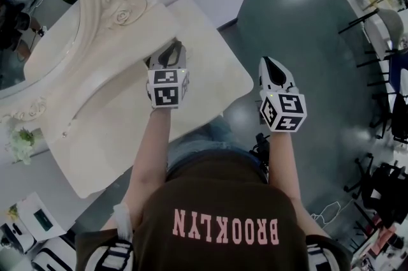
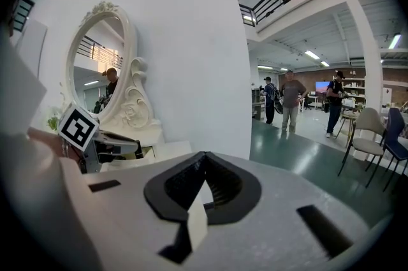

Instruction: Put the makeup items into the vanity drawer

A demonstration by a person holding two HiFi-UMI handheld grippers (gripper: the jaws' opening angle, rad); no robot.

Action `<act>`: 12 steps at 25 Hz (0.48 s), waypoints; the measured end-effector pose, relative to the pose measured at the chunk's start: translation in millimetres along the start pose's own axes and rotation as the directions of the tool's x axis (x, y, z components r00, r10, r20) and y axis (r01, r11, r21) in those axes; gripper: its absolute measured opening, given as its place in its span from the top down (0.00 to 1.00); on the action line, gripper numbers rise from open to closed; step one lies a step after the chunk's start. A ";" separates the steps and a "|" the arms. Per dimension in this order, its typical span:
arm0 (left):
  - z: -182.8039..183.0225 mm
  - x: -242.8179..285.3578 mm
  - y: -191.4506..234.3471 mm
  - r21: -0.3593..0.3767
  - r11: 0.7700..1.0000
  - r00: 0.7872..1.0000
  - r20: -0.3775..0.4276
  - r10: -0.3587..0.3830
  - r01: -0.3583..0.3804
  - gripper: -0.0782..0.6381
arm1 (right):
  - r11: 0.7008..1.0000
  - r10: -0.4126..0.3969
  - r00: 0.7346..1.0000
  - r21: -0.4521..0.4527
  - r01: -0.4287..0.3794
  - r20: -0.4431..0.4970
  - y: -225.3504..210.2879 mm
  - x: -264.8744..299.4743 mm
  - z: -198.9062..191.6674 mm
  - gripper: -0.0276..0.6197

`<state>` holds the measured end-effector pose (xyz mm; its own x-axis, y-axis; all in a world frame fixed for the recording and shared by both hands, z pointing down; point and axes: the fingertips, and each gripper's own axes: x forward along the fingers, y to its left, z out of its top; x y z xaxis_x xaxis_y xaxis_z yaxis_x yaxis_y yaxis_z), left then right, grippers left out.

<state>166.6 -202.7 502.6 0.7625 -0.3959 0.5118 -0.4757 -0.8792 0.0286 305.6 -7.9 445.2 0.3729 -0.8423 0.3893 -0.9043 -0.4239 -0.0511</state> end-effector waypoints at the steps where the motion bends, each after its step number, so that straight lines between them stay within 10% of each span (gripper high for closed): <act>1: 0.0 1.2 -1.3 0.011 1.000 1.000 -0.002 -0.002 0.002 0.78 | 1.000 0.002 1.000 -0.004 -0.002 -0.001 0.2 1.8 0.9 0.96; 12: -21.1 11.4 -5.5 0.054 0.997 0.976 -0.212 -0.045 0.057 0.78 | 0.999 0.031 1.000 -0.015 -0.031 0.003 2.9 17.0 9.1 0.96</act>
<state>168.6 -196.7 526.4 0.6728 -0.2912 0.6801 -0.4068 -0.9135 0.0113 311.2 -26.5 443.2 0.3456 -0.8560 0.3845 -0.9184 -0.3927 -0.0489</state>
